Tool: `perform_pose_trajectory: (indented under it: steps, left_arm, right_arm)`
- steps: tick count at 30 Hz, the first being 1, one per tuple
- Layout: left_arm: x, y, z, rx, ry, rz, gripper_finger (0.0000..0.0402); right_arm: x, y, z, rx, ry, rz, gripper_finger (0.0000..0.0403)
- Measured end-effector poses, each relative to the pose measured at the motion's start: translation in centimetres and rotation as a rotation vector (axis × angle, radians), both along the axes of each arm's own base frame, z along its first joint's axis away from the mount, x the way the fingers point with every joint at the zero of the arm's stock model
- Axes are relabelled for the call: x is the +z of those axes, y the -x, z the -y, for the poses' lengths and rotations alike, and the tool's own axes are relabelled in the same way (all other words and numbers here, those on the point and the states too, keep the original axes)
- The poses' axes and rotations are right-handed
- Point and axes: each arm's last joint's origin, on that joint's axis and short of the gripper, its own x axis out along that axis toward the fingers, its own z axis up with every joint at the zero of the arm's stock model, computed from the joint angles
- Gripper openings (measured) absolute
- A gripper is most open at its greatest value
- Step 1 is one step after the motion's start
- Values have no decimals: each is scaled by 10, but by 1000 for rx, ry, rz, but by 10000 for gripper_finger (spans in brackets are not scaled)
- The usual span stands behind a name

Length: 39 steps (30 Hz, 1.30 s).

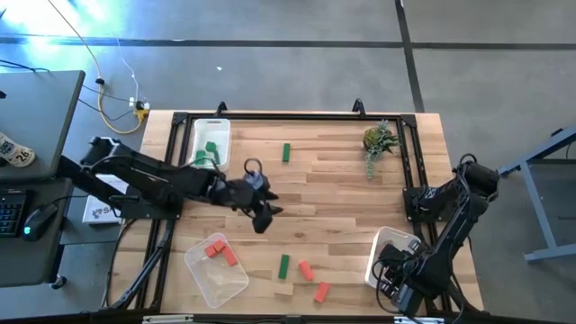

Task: Sort & place blocks by color
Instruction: Put the brown block into the bottom white bin, then adjust the transparent bin on the table

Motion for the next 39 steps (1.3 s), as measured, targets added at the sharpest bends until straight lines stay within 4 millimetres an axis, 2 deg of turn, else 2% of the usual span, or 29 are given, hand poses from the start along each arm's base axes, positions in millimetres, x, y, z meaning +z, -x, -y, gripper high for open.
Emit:
perform_pose_trajectory:
  steps: [13, 23, 34, 39]
  left_arm:
    - [-45, -20, 45, -68, 137, -117, 207]
    - [-69, -20, 80, -139, 180, -205, 207]
    - [-109, -19, 111, -257, 280, -385, 207]
    - [-117, -13, 125, -265, 308, -428, 207]
  right_arm:
    - [0, 0, 1, 3, 21, 15, 187]
    - [1, -4, 5, -77, 73, 97, 193]
    - [1, -19, 15, -104, 86, 97, 193]
    - [1, -23, 18, -106, 103, 122, 193]
